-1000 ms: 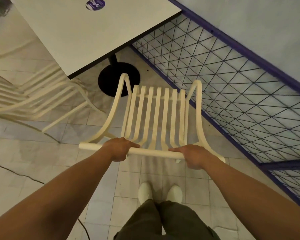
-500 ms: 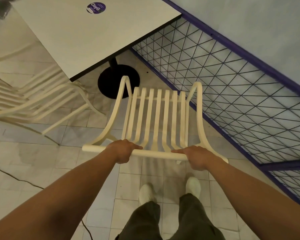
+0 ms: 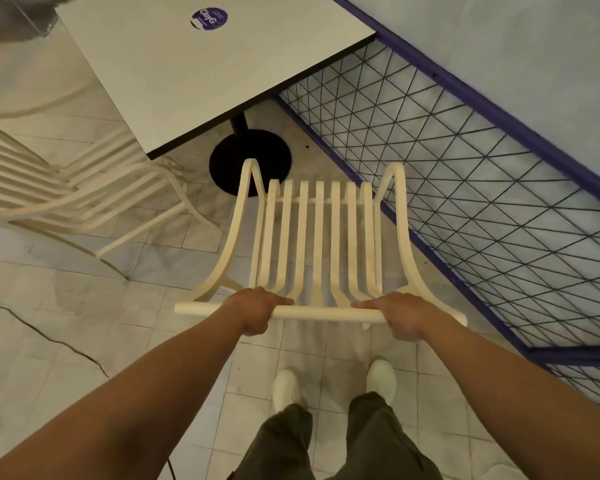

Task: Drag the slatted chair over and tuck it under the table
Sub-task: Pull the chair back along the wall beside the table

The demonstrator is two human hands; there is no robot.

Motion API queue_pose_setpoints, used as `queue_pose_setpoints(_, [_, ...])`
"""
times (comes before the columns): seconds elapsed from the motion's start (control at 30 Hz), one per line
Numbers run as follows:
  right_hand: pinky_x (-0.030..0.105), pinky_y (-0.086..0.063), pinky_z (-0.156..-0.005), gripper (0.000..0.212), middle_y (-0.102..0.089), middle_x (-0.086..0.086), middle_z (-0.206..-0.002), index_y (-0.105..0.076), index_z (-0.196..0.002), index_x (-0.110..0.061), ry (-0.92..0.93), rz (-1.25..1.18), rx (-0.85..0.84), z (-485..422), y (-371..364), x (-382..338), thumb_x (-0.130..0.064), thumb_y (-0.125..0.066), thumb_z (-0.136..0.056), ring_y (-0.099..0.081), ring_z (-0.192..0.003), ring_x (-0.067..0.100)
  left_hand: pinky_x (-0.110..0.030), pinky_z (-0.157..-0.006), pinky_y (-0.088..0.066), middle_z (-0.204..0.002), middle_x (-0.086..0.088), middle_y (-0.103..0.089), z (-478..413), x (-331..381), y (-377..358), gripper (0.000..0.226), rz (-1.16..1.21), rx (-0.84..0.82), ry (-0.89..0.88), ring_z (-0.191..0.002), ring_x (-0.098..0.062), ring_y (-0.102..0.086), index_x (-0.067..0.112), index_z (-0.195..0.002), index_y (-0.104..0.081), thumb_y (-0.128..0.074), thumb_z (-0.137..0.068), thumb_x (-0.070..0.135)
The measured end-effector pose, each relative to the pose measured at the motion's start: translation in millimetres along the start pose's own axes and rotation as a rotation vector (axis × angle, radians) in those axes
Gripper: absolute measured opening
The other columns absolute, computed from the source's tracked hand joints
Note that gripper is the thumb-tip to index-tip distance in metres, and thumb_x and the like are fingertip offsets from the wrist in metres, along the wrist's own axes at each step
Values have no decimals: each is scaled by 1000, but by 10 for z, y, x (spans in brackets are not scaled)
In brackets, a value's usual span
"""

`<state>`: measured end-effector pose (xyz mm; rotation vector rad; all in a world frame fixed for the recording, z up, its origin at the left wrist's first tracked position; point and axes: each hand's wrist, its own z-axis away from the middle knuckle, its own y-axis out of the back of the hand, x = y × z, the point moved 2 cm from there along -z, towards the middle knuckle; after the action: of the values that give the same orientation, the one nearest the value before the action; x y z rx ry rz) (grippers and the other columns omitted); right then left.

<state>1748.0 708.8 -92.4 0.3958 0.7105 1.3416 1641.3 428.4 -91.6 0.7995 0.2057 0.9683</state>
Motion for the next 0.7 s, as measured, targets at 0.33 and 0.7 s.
queue_pose_setpoints(0.33, [39, -56, -86, 92, -58, -1, -118, -21, -145, -62, 63, 102, -7, 66, 179, 550, -2, -62, -88, -62, -96, 19, -41, -97, -51, -123, -3, -59, -89, 567, -62, 75, 53, 13, 69, -108, -23, -60, 46, -151, -32, -63, -93, 12])
queue_pose_setpoints(0.7, [33, -49, -75, 85, -56, 2, -111, -23, -148, -57, 150, 244, -50, 79, 522, 1097, -3, -57, -91, -54, -83, 16, -40, -95, -51, -124, -4, -58, -304, 1129, -59, 73, 137, 57, 176, -107, -23, -59, 48, -151, -33, -61, -92, 13])
